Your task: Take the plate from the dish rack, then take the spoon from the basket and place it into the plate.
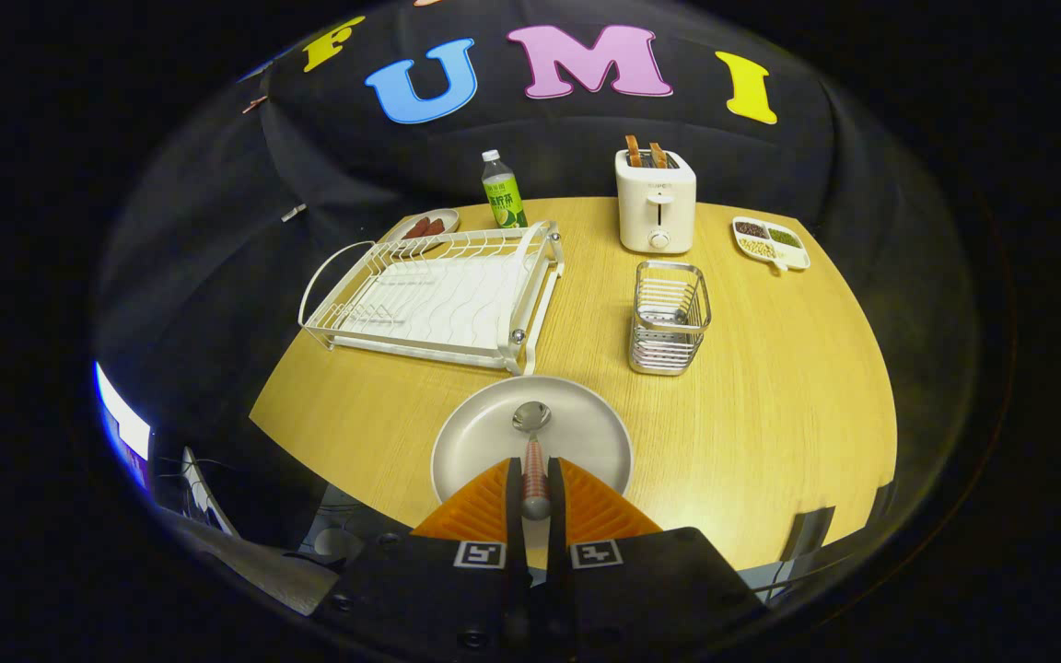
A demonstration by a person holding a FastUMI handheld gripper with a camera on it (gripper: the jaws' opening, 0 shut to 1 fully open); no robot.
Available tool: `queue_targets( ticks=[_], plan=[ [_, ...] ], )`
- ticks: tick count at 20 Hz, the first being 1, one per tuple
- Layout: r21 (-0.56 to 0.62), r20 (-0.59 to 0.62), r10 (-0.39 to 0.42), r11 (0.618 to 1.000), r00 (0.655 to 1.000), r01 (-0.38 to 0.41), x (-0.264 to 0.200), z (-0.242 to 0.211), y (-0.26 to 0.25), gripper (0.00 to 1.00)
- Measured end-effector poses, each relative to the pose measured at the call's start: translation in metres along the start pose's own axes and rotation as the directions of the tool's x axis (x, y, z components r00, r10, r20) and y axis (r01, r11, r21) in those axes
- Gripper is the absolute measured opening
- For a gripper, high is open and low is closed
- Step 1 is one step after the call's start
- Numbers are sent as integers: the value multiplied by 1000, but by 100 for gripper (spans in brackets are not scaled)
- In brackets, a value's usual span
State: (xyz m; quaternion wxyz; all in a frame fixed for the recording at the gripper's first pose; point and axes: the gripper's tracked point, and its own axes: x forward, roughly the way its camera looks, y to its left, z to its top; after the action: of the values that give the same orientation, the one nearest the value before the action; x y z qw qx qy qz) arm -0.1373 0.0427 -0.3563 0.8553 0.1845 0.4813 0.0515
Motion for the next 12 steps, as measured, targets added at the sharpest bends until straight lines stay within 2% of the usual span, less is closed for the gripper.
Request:
queue_targets(
  ticks=[12],
  plan=[
    [24,-50,-13,1000,999,14,27,-11,4,16]
  ],
)
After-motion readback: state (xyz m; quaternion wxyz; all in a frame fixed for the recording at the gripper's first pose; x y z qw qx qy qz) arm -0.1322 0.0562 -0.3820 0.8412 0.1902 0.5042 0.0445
